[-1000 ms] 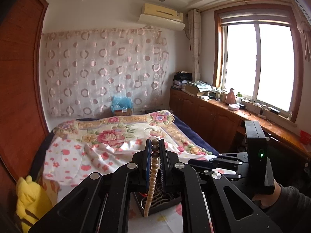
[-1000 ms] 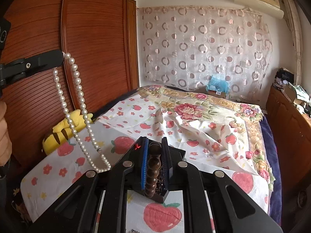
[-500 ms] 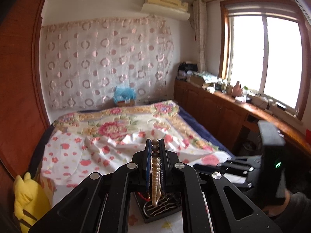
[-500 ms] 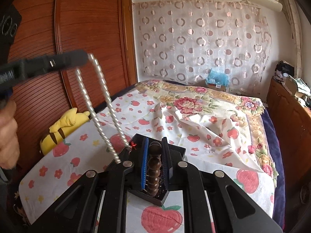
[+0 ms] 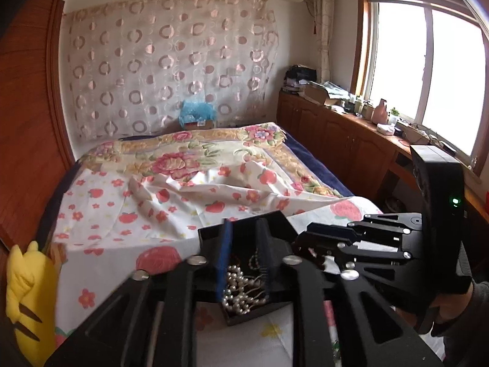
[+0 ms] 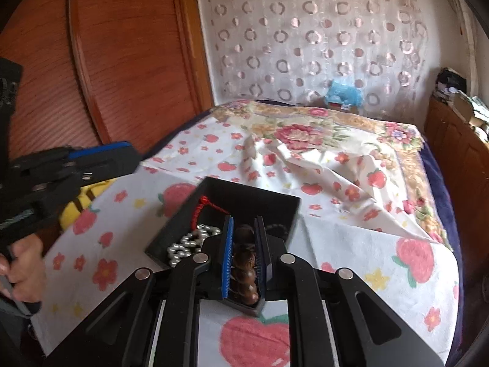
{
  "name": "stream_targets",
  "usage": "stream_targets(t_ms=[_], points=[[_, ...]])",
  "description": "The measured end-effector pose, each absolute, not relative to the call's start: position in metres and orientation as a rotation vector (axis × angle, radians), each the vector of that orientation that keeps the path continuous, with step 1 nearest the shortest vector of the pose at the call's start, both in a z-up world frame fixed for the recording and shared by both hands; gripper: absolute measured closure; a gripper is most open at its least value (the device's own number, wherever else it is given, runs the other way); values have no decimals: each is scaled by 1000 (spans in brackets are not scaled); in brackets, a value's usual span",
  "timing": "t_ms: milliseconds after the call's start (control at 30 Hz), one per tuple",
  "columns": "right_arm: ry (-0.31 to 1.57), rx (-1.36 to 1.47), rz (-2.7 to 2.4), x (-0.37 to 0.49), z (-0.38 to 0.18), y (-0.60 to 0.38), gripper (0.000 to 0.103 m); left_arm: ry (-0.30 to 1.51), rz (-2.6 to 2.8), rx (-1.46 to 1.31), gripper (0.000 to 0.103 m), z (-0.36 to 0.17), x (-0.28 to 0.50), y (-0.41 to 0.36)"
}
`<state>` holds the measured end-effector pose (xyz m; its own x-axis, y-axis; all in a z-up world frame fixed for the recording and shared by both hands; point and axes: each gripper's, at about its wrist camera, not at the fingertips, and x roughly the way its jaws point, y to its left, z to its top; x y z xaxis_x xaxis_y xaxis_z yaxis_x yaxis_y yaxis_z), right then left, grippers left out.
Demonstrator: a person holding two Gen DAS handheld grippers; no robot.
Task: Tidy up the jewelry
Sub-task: 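Lower the pearl necklace and bead bracelet into the black box, opening both grippers, then move the right gripper over the green pendant while the left approaches the jade bangle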
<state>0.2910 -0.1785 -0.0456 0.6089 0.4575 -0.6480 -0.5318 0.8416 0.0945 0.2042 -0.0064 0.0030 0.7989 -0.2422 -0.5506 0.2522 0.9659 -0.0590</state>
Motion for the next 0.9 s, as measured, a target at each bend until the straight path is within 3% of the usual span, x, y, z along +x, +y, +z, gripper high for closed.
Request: stream_targets(t_ms=[33,100,133,367,467,567,667,900], points=[[713,-104,578,290,-47,-180,86,588,-263,20,77,3,202,-8],[710,-84,585,288,-47,-184,69,598,-259,28,77,-2,196,-6],[703,-81,583,286,-47,-186,66,604,-255,35,77,-5,191,-4],[664,-138,570,260,-43,-201,66,669,-227,81,76,-30,169,4],[653,-150,575,245,-43,-208,66,684,-221,79,66,-36,162,6],[663,-165,588,226,-49,-215,66,693,-220,85,64,-42,152,8],[690,-163,606,210,-58,-219,66,707,-225,92,50,-49,141,8],[742,-196,597,180,-86,-221,66,756,-242,99,48,-69,120,5]])
